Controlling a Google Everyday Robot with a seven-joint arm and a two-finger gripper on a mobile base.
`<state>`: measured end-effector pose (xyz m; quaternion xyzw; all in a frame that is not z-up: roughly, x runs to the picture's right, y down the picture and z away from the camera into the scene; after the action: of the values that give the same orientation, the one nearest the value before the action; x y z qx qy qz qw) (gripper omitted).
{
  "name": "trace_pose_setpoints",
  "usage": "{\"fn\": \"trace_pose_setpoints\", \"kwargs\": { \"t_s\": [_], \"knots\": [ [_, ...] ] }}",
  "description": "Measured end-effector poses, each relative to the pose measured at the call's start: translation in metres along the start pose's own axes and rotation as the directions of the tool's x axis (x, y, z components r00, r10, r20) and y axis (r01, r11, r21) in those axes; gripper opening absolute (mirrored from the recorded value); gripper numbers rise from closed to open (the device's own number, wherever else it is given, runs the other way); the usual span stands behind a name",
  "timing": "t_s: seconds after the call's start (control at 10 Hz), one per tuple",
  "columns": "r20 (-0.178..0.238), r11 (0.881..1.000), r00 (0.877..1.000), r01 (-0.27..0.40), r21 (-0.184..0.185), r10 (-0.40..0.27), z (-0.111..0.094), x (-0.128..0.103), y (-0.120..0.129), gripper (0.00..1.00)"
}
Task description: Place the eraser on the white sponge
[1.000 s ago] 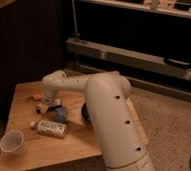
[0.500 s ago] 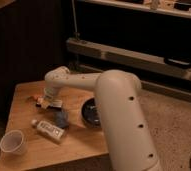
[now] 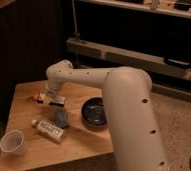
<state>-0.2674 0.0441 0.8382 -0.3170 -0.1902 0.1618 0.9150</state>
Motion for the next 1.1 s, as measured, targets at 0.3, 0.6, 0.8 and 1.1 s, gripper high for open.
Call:
{"fn": "trace_pose_setpoints", "kwargs": {
  "t_s": [0.3, 0.6, 0.8, 1.1],
  "knots": [
    [-0.051, 0.999, 0.999, -0.007, -0.032, 0.005, -0.02, 0.026, 0.018, 0.0],
    [-0.101, 0.997, 0.995, -0.029, -0.066, 0.023, -0.035, 0.052, 0.047, 0.0],
    [-0.143, 0.996, 0.989, -0.035, -0.084, 0.022, -0.033, 0.061, 0.071, 0.0],
    [-0.19, 0.995, 0.982, -0.036, -0.091, 0.018, -0.026, 0.063, 0.092, 0.0]
  ]
}}
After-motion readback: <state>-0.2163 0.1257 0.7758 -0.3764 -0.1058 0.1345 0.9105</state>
